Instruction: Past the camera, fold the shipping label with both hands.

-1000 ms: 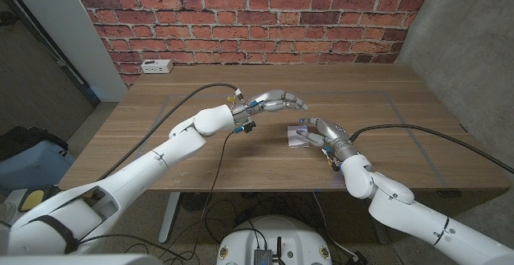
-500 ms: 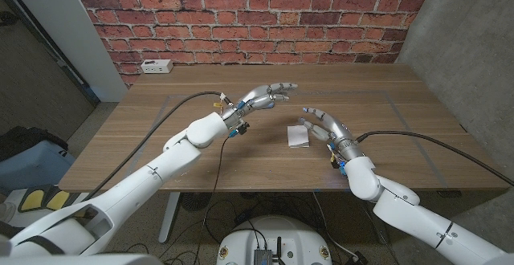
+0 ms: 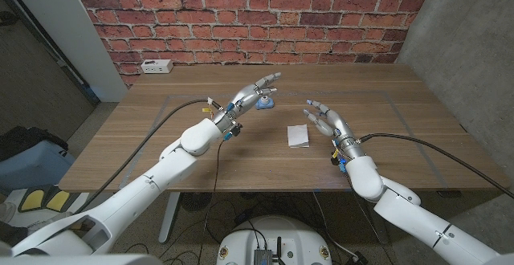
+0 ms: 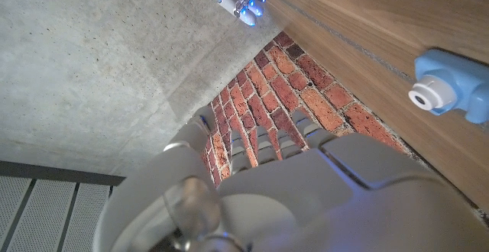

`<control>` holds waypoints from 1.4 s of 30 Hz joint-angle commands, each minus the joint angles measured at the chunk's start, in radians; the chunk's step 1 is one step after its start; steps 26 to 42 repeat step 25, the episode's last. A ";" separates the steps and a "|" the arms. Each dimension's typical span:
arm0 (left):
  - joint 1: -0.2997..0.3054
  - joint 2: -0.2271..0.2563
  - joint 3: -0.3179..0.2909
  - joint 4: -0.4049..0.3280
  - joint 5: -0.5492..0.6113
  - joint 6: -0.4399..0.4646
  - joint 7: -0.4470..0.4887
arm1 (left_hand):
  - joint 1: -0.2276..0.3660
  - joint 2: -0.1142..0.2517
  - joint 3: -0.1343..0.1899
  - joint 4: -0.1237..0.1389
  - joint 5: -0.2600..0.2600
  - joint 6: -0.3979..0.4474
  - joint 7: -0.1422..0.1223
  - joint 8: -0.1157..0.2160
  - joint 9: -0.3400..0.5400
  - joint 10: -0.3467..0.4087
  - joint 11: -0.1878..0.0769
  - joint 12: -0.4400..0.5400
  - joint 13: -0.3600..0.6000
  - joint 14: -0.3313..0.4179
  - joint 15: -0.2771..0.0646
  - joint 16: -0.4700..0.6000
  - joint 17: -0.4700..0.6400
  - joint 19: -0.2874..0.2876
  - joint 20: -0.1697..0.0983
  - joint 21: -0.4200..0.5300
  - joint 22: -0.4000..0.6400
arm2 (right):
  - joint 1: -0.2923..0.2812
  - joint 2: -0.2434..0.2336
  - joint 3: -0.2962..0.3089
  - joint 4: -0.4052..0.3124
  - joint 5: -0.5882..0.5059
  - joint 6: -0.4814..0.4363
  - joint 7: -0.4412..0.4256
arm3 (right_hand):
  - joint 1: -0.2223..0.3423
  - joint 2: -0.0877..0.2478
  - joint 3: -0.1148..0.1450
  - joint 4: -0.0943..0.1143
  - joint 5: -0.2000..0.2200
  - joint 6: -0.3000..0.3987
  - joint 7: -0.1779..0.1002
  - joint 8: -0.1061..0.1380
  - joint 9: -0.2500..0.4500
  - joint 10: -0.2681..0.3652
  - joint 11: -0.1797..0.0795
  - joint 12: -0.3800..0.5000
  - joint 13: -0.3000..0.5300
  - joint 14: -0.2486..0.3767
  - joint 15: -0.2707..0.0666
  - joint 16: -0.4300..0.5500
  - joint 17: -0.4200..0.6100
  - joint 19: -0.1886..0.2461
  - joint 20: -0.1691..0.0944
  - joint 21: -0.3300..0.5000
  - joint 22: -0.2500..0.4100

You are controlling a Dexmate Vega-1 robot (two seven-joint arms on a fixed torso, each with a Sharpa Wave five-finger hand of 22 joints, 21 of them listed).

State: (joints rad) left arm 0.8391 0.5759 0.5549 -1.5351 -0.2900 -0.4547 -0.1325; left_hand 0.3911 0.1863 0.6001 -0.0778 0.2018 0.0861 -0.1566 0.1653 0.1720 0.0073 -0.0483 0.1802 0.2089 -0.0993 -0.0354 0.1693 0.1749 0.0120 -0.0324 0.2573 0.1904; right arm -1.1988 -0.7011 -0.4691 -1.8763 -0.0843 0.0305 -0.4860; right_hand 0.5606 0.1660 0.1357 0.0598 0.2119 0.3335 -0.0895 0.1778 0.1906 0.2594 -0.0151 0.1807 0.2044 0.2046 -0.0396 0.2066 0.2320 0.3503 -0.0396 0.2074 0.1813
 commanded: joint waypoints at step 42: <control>-0.042 0.007 -0.119 0.288 -0.349 -0.084 -0.294 | -0.026 -0.001 -0.022 0.027 -0.025 -0.091 0.031 0.001 0.000 -0.044 -0.011 0.004 -0.024 -0.034 -0.063 0.007 -0.004 -0.022 -0.031 -0.014 0.002 | -0.082 0.215 0.073 -0.014 -0.068 0.180 -0.285 | -0.074 -0.013 0.005 0.030 0.012 0.080 0.070 0.040 -0.002 0.091 0.045 0.042 -0.006 0.093 -0.019 0.013 -0.037 0.090 -0.042 0.016 -0.007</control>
